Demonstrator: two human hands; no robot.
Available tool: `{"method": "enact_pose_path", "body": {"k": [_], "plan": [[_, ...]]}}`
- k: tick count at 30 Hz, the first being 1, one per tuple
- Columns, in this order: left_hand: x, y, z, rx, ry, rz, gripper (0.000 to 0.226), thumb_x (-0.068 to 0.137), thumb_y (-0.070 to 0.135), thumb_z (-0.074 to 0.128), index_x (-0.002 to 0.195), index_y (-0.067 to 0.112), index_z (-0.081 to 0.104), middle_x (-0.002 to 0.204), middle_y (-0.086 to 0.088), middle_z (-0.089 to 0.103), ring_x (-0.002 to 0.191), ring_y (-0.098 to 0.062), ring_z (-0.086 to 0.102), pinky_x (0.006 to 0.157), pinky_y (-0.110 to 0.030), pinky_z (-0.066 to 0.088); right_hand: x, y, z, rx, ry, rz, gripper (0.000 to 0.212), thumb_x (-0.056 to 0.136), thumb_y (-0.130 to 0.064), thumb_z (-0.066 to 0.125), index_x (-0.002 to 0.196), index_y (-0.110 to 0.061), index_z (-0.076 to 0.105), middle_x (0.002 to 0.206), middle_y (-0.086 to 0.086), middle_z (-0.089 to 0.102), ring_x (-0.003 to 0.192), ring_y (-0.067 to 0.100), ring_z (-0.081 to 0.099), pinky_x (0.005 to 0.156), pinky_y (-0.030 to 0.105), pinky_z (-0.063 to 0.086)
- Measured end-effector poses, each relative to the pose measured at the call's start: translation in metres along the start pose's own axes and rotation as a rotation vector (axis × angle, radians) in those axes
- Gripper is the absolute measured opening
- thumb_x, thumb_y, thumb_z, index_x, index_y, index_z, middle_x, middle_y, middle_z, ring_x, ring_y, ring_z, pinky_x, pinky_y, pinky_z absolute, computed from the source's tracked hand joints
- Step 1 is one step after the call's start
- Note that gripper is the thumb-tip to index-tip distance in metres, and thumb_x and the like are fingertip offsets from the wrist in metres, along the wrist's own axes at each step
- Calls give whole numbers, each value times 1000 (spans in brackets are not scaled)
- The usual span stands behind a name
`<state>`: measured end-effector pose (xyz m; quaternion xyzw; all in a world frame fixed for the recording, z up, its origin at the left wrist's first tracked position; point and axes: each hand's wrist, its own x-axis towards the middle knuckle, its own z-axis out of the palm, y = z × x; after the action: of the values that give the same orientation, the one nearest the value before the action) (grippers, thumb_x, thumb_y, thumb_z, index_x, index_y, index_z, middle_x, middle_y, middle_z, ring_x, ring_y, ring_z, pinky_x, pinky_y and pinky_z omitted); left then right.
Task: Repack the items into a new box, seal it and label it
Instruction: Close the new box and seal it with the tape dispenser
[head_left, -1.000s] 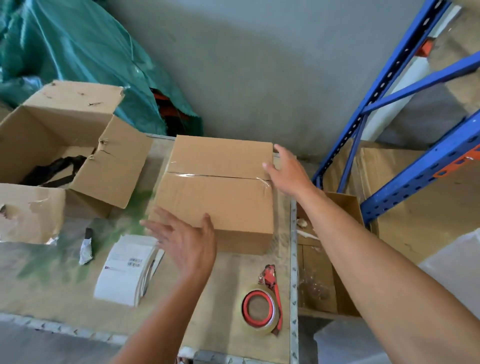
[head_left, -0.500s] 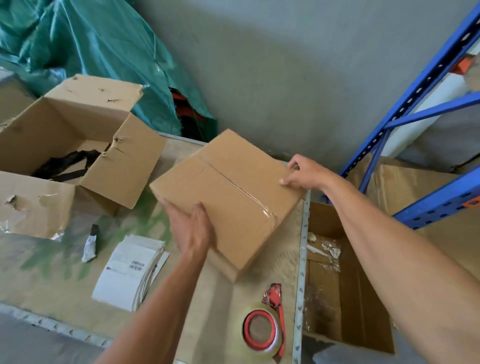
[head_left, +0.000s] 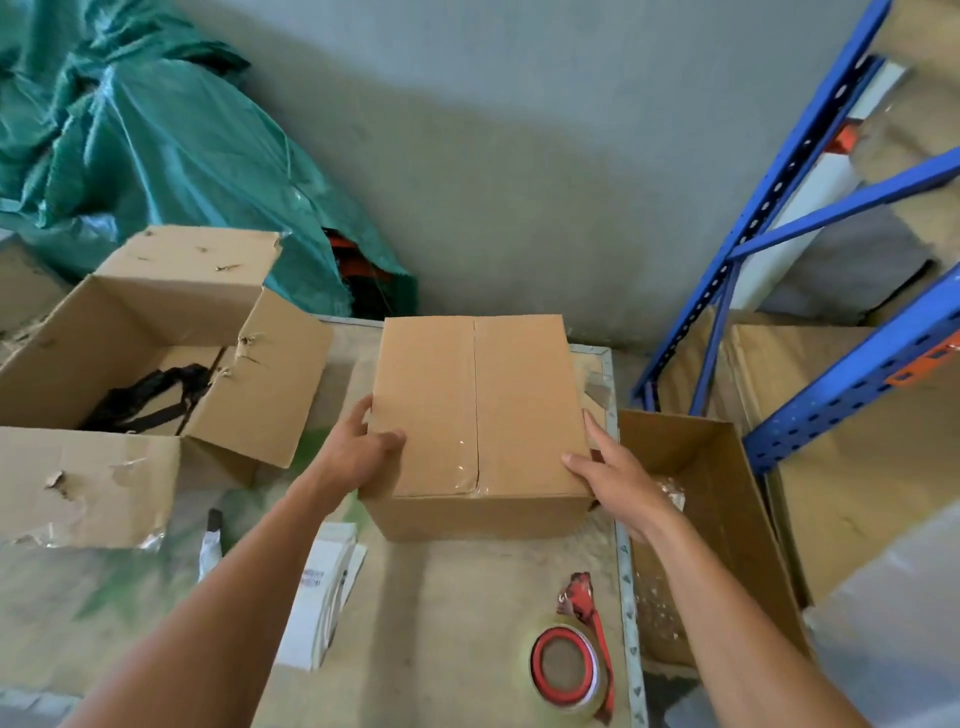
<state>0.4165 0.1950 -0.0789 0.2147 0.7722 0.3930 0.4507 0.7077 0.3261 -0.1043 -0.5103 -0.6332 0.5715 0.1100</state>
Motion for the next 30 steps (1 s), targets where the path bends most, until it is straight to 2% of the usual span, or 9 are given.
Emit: {"method": "enact_pose_path", "body": {"k": [3, 7, 10, 14, 19, 23, 28, 30], "plan": [[10, 2, 1, 22, 8, 64, 70, 101, 18, 60, 160, 32, 24, 138, -4, 57, 110, -23, 58, 97, -38, 44, -6, 5, 6, 5, 18, -30, 82, 100, -31, 63, 158, -48, 8, 159, -14, 35, 138, 12, 41, 116, 44, 36], [21, 7, 4, 2, -23, 159, 65, 102, 16, 60, 158, 28, 30, 132, -1, 60, 105, -19, 62, 89, -28, 45, -9, 14, 6, 25, 44, -25, 89, 96, -33, 68, 149, -64, 3, 162, -15, 32, 140, 14, 41, 115, 51, 37], [18, -2, 6, -1, -26, 196, 64, 101, 22, 62, 157, 29, 31, 131, -3, 60, 108, -21, 62, 94, -33, 48, -8, 11, 3, -7, 70, -7, 89, 93, -38, 69, 149, -66, 5, 163, -18, 26, 146, 17, 33, 115, 53, 36], [12, -28, 0, -18, -56, 192, 73, 98, 34, 66, 159, 39, 26, 143, 0, 56, 119, -21, 63, 108, -48, 49, -7, 7, 3, -92, 37, 10, 89, 90, -48, 67, 134, -80, -4, 165, -18, 21, 149, 20, 28, 114, 57, 36], [10, -38, -4, -12, -95, 208, 82, 96, 43, 66, 162, 35, 17, 154, 3, 46, 130, -19, 56, 113, -47, 44, -9, 7, 3, -110, 23, -12, 86, 99, -38, 62, 153, -59, -2, 166, -17, 19, 151, 17, 25, 120, 47, 28], [18, -42, -10, 48, -85, 210, 107, 69, 72, 72, 159, 45, 20, 153, 10, 48, 135, -14, 52, 116, -44, 40, -12, 3, 2, -106, 7, -20, 87, 99, -36, 64, 154, -58, 1, 166, -16, 20, 151, 16, 25, 120, 47, 27], [17, -33, -13, 86, -89, 187, 107, 66, 69, 71, 157, 47, 19, 145, 8, 55, 129, -17, 57, 114, -45, 42, -14, -4, 2, -129, 40, -20, 90, 97, -31, 66, 157, -52, 3, 165, -14, 24, 149, 16, 29, 119, 48, 30], [15, -32, -13, 107, -63, 192, 99, 74, 63, 73, 157, 47, 21, 145, 7, 55, 129, -19, 57, 114, -45, 42, -16, -5, 5, -169, 59, -26, 90, 98, -32, 66, 158, -49, 2, 164, -14, 25, 148, 17, 30, 117, 49, 33]]}}
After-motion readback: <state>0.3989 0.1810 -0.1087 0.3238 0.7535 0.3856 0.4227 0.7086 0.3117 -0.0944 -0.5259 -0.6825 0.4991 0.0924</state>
